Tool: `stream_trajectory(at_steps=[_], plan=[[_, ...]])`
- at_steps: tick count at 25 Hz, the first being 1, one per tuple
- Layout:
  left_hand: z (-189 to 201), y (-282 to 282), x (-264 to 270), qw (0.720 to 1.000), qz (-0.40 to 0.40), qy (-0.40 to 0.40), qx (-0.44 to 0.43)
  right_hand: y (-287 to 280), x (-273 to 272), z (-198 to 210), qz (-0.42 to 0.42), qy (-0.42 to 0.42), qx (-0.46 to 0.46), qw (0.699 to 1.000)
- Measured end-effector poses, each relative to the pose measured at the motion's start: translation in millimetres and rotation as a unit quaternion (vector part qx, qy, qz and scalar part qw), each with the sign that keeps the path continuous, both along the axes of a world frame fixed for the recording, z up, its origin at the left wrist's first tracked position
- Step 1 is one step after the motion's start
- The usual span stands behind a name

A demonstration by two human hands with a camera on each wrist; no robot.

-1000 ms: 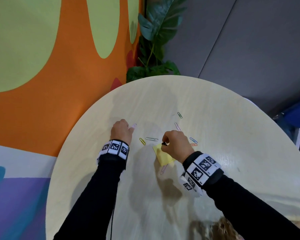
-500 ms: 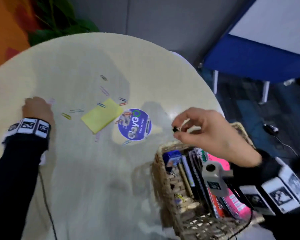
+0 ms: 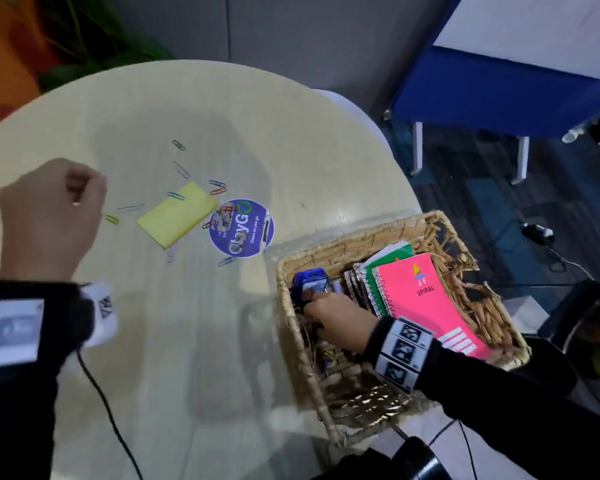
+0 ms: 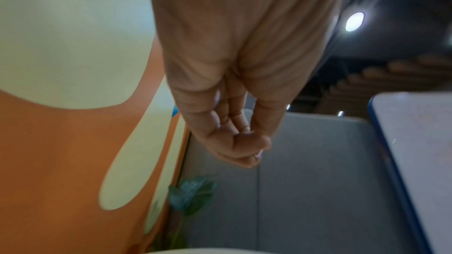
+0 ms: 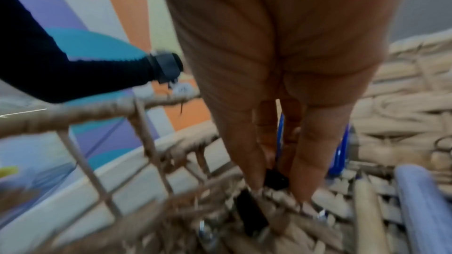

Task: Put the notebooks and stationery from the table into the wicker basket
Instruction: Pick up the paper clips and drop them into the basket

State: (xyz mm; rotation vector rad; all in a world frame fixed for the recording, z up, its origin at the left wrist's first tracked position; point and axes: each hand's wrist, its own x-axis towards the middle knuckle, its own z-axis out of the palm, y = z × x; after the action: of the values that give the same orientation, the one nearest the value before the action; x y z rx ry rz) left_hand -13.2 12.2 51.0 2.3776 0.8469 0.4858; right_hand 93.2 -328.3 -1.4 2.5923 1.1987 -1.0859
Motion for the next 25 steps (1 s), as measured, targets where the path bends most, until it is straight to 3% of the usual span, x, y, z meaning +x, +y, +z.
stream_trajectory(at_steps=[1, 2, 4, 9, 12, 15, 19, 22, 25], plan=[[35.2, -31.8, 0.0, 0.996, -0.019, -0.037, -0.078, 3.3, -1.6, -6.6, 0.013, -0.012, -0.016, 1.0], [50.0, -58.8, 0.3, 0.993, -0.019, -0.023, -0.112, 5.0, -3.5, -11.6, 0.02, -0.023, -0.022, 0.999], [62.5, -110.3, -14.6, 0.991, -0.04, -0.028, -0.124, 7.5, -4.8, -11.9, 0.021, -0.02, -0.018, 0.999], [40.6, -217.1, -38.2, 0.967, -0.213, 0.01, -0.139, -5.0, 9.9, 19.0, 0.005, 0.016, 0.064, 0.998], [10.1, -262.1, -20.7, 0.941, -0.322, 0.086, -0.052, -35.3, 21.5, 54.7, -0.073, -0.007, 0.172, 0.982], [-8.4, -303.9, -3.8, 0.882, -0.403, 0.239, 0.052, -74.2, 24.6, 82.0, -0.127, -0.027, 0.238, 0.962], [-13.4, -333.6, 7.3, 0.777, -0.414, 0.458, 0.126, -111.4, 13.4, 95.6, -0.18, 0.007, 0.254, 0.95], [-16.7, -344.4, 9.4, 0.71, -0.434, 0.53, 0.164, -127.2, 2.7, 92.5, -0.191, 0.035, 0.262, 0.945], [-16.9, -346.1, 9.2, 0.688, -0.454, 0.544, 0.159, -132.3, -5.1, 84.5, -0.178, 0.057, 0.261, 0.947]])
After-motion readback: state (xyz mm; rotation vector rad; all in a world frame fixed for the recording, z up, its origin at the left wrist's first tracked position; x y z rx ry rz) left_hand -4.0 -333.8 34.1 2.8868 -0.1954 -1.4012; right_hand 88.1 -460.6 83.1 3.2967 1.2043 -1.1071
